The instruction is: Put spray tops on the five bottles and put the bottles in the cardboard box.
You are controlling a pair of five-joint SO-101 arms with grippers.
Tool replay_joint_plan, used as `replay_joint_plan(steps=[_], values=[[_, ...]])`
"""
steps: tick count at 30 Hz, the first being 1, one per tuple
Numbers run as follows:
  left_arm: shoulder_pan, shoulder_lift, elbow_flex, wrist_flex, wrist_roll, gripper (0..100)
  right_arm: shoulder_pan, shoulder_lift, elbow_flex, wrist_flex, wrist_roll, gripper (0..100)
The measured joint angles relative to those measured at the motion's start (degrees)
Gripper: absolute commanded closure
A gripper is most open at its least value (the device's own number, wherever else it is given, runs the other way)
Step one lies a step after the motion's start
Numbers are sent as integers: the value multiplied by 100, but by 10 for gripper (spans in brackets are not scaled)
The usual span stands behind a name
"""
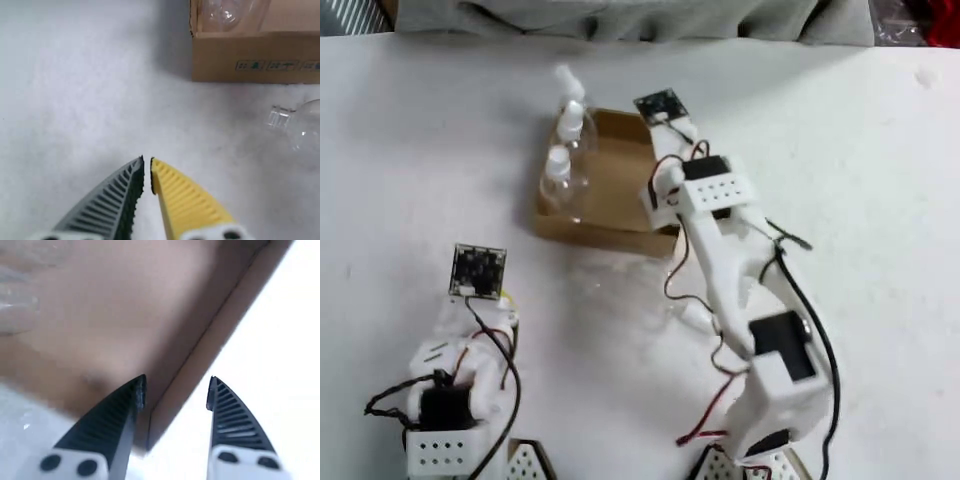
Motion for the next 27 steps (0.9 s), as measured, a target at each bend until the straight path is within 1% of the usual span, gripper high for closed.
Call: replay_joint_plan(steps=[6, 10, 15, 17, 21, 24, 27], values=[[0, 0, 0, 0, 0, 977, -9, -1108, 0, 800, 0, 839], [0, 0, 0, 0, 0, 977, -132, -1864, 0, 1626, 0, 839], [0, 0, 0, 0, 0, 977, -686, -2514, 0, 2760, 0, 840], [0, 0, 0, 0, 0, 977, -967, -2611, 9, 2954, 0, 840], [0, 0, 0, 0, 0, 977, -1609, -2620, 545, 2813, 0, 840], [0, 0, 0, 0, 0, 977, -2084, -2620, 1178, 2295, 0, 840], [0, 0, 0, 0, 0, 977, -2347, -2620, 1679, 1670, 105, 837]])
